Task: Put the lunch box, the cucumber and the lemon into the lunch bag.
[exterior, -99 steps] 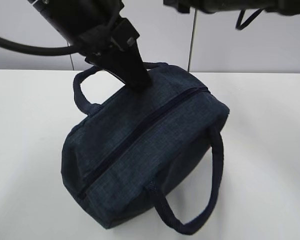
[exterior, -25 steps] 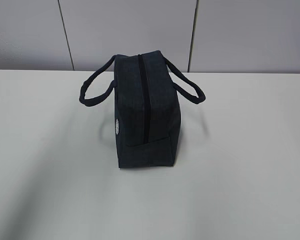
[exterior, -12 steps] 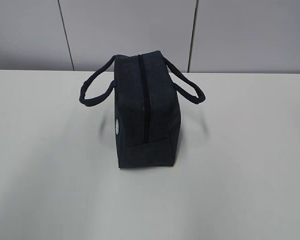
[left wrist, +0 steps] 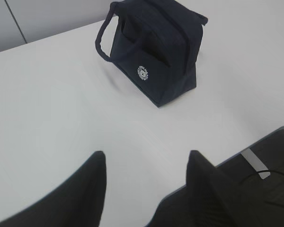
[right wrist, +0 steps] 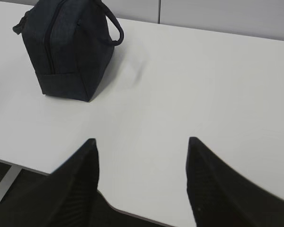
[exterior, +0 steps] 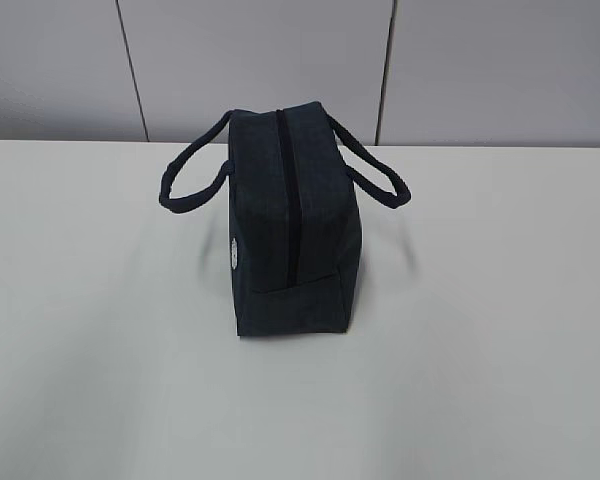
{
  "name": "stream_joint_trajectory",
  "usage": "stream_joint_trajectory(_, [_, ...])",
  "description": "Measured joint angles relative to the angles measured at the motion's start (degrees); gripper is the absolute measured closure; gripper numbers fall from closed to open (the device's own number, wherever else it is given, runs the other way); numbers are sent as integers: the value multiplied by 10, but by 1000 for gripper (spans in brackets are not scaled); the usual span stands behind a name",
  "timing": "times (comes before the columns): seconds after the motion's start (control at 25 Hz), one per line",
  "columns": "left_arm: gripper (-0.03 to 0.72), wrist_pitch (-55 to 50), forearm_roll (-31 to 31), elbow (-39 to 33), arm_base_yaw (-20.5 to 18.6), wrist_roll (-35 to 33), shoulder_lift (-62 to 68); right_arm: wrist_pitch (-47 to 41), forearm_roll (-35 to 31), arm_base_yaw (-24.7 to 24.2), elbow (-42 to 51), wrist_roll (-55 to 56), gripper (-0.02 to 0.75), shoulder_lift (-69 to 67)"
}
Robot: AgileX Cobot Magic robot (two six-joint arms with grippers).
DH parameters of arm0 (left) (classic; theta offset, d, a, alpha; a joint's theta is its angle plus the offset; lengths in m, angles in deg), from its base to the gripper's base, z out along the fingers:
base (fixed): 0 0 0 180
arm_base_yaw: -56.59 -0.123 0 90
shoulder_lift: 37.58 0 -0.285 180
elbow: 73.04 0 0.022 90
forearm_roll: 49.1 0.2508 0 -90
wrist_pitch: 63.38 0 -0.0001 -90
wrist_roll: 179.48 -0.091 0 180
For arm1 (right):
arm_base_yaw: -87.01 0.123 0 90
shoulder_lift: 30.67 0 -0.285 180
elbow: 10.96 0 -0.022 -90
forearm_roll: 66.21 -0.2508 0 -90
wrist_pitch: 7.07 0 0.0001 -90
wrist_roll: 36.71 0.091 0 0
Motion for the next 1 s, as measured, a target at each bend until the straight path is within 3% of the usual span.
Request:
stream_joint_trajectory(0.16, [314,-5,21,-50,0,5,-79,-1,11,0,37,-1,300,76])
stream_joint_trajectory(0.48, [324,-22,45,-110,0,8,-178,-1,30,0,111,-1,300,79])
stream_joint_trajectory(1.0, [396,1,69,-184,0,8,-191,51,52,0,188,-1,302,79])
